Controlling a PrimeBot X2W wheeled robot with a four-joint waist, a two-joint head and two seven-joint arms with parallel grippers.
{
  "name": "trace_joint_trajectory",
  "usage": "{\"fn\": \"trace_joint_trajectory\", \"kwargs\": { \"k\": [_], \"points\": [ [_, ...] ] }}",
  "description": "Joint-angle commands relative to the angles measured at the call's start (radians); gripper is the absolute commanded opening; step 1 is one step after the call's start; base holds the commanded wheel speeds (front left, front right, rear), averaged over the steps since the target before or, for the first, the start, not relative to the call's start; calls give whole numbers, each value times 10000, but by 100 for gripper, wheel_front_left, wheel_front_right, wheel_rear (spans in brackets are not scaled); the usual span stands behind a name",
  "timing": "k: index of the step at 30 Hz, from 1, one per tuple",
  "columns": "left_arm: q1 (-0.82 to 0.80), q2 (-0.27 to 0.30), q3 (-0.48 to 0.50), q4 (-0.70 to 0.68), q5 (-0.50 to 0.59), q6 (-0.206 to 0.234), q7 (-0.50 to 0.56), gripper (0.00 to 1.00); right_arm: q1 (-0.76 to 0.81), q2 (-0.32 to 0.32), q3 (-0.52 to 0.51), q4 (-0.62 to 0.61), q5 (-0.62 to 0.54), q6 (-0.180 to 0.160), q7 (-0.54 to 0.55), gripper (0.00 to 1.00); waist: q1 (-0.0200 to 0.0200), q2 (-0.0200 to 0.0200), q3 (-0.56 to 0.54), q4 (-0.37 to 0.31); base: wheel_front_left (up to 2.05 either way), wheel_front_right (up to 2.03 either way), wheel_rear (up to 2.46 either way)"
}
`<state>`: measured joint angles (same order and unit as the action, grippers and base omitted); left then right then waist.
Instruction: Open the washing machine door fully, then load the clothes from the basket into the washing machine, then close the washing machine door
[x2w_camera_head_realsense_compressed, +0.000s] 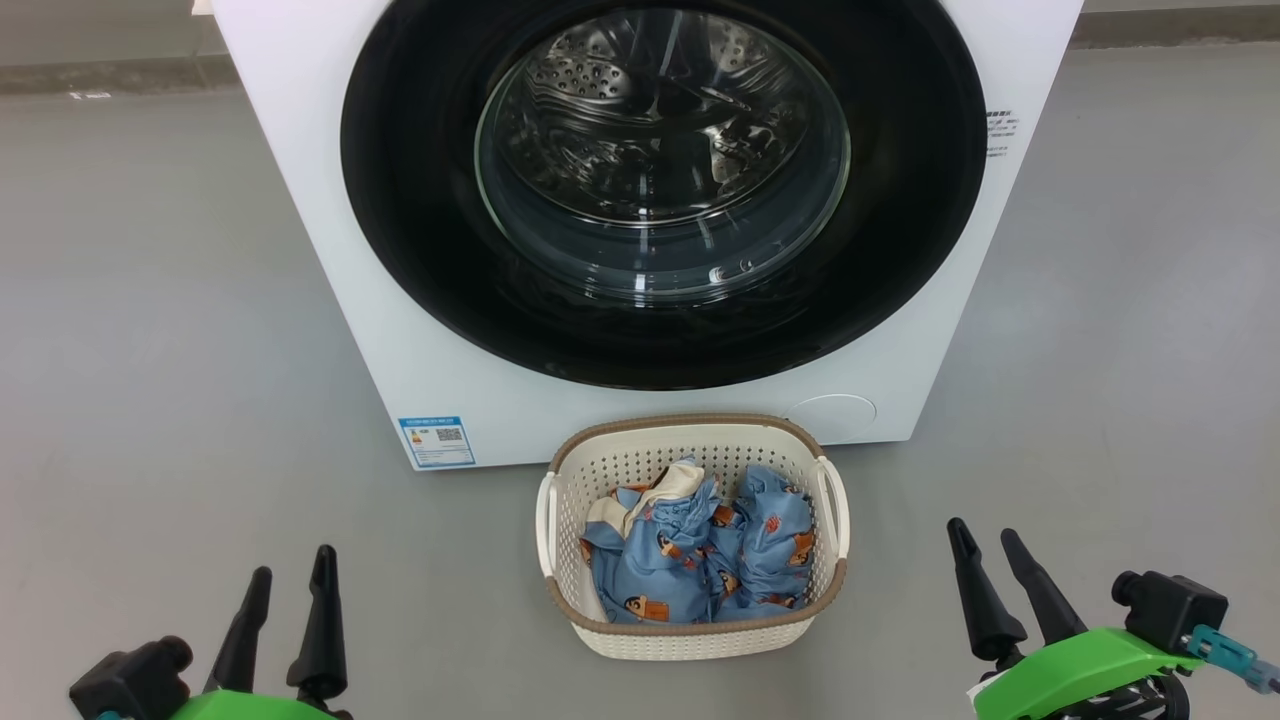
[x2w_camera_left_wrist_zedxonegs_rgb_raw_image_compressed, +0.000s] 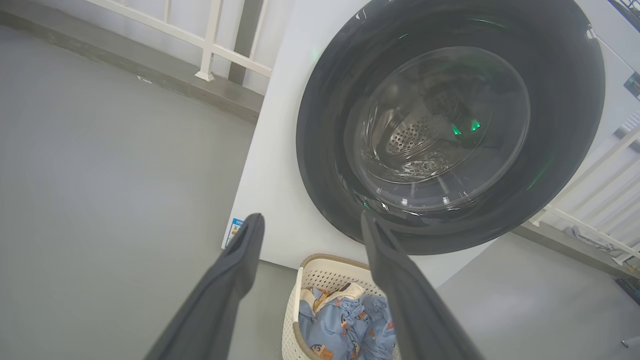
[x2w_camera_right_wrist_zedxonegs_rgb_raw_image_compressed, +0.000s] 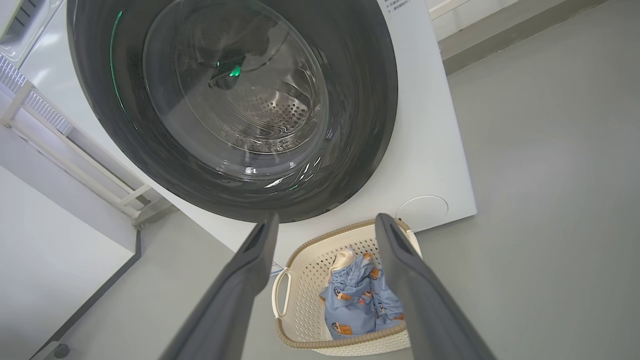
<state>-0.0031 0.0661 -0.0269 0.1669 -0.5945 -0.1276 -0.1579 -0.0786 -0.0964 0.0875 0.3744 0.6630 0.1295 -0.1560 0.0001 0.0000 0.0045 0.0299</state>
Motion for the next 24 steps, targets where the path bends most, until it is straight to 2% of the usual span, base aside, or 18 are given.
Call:
{"fn": "trace_joint_trajectory", "kwargs": {
  "k": [1,24],
  "points": [
    [-170,187,208,-324,343,-22,-142,100,-465,-102,268,-215,-374,9,-167,100,-1,0,2,6,0,0,0],
    [-214,310,219,-378,2557,-29,-819,100,-554,-129,337,-134,-2847,11,-839,100,-1,0,-19,46,0,0,0]
  ]
}}
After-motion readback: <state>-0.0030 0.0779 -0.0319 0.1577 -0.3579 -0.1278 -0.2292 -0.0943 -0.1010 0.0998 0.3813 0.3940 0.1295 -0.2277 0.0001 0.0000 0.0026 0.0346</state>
